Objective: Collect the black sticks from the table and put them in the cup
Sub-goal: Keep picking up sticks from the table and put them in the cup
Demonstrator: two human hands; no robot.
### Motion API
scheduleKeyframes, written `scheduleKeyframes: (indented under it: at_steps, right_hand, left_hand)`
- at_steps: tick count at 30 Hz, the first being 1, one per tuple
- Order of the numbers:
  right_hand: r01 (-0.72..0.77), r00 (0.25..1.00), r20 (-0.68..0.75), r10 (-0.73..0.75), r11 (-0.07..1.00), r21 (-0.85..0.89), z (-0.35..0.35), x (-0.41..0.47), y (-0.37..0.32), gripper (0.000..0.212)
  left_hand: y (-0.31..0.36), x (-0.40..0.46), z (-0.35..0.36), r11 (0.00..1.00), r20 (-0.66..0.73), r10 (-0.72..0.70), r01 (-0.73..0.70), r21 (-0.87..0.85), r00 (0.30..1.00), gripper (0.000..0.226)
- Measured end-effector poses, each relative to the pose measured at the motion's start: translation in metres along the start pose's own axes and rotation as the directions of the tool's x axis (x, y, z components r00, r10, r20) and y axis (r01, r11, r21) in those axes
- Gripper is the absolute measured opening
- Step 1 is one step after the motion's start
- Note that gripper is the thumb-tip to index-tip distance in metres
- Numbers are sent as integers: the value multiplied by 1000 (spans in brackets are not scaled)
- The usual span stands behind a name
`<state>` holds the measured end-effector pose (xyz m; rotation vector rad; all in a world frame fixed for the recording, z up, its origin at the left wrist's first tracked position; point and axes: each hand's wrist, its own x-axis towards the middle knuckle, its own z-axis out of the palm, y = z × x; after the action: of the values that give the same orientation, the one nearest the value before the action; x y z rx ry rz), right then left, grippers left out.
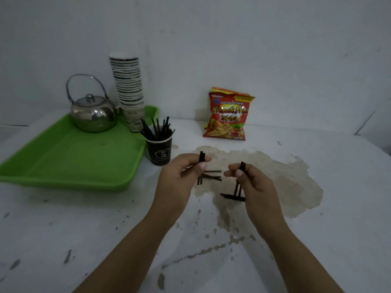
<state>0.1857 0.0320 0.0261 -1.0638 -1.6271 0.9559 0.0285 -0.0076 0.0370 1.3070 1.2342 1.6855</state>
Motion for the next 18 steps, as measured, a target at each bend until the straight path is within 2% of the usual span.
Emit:
scheduleKeyframes:
  at_steps: [4,7,12,15,18]
  right_hand:
    - [85,996,35,-81,986,-147,14,20,-19,18]
    - [159,986,62,-153,979,-126,29,43,-44,19]
    - [230,972,38,-231,973,20,56,84,-97,18]
    - [265,963,33,-266,964,24,74,105,-118,17]
    - [256,966,41,-254,966,-30,96,118,-121,16]
  left_hand:
    - [27,19,-29,999,-52,38,-37,15,998,22]
    - [49,40,-54,995,-76,92,-89,38,993,24]
    - [80,79,-87,916,-120,314,-267,300,942,25]
    - [80,102,-99,869,-140,356,-272,414,924,25]
    - [68,115,-103,814,-131,378,-262,519,916,39]
